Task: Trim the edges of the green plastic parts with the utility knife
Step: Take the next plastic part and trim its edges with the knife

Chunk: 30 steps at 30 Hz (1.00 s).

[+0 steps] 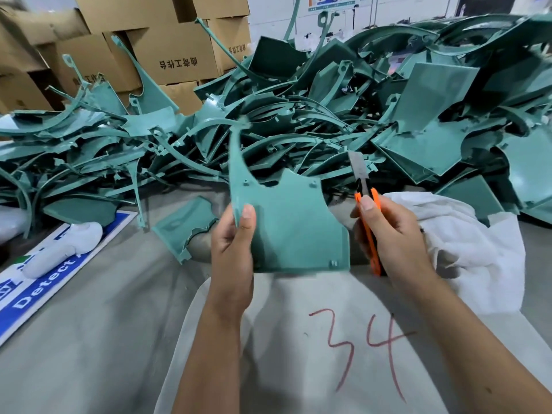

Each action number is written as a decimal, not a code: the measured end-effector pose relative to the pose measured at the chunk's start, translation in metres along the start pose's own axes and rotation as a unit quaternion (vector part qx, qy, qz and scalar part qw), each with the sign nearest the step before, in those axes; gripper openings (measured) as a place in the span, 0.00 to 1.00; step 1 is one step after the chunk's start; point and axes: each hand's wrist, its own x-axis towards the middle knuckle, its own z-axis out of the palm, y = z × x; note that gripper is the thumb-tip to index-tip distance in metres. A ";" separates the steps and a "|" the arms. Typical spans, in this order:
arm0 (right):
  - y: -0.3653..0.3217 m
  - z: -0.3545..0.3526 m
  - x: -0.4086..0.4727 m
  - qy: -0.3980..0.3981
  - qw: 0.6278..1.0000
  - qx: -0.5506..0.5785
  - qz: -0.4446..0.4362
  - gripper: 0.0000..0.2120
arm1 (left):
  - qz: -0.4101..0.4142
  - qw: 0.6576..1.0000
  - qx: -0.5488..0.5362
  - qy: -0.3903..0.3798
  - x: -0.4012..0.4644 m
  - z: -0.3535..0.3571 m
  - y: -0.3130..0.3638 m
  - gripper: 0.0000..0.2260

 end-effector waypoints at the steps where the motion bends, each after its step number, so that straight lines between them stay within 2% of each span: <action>1: -0.002 0.000 -0.001 -0.029 0.998 0.059 0.022 0.27 | -0.024 0.999 0.003 -0.029 -0.001 -0.003 0.001 0.12; 5: -0.003 0.002 -0.003 -0.150 0.961 0.223 0.072 0.28 | -0.088 0.985 0.039 -0.140 -0.009 -0.003 0.002 0.14; 8: -0.004 0.001 -0.004 -0.175 0.953 0.241 0.057 0.32 | -0.096 0.974 0.097 -0.181 -0.011 0.002 -0.003 0.10; 12: -0.009 0.002 -0.005 -0.148 0.970 0.182 0.064 0.21 | -0.068 0.977 0.123 -0.161 -0.010 0.002 -0.006 0.12; 15: -0.012 0.006 -0.007 -0.150 0.970 0.183 0.057 0.20 | -0.014 0.987 0.140 -0.076 -0.008 0.002 -0.008 0.11; 17: -0.014 0.008 -0.007 -0.128 0.971 0.201 0.031 0.22 | -0.021 0.996 0.089 -0.004 -0.008 0.006 -0.011 0.12; 18: -0.014 0.010 -0.007 -0.112 0.972 0.207 0.016 0.23 | -0.049 0.998 0.030 0.003 -0.010 0.010 -0.013 0.16; 20: -0.016 0.012 -0.006 -0.075 0.972 0.221 0.001 0.23 | -0.124 0.986 -0.091 -0.064 -0.016 0.017 -0.018 0.23; 22: -0.016 0.011 -0.006 -0.037 0.971 0.235 0.008 0.20 | -0.183 0.967 -0.121 -0.128 -0.021 0.022 -0.021 0.21; 24: -0.016 0.012 -0.008 0.010 0.984 0.177 0.006 0.15 | -0.192 0.965 -0.125 -0.126 -0.021 0.023 -0.022 0.18; 26: -0.011 0.014 -0.009 0.100 0.995 0.001 -0.030 0.13 | -0.161 0.975 -0.131 -0.077 -0.017 0.022 -0.020 0.16; 28: -0.006 0.016 -0.011 0.175 0.973 -0.120 -0.088 0.16 | -0.117 0.985 -0.128 -0.013 -0.013 0.020 -0.018 0.14; 30: -0.005 0.016 -0.014 0.188 0.952 -0.184 -0.155 0.17 | -0.078 0.991 -0.108 0.031 -0.010 0.020 -0.019 0.12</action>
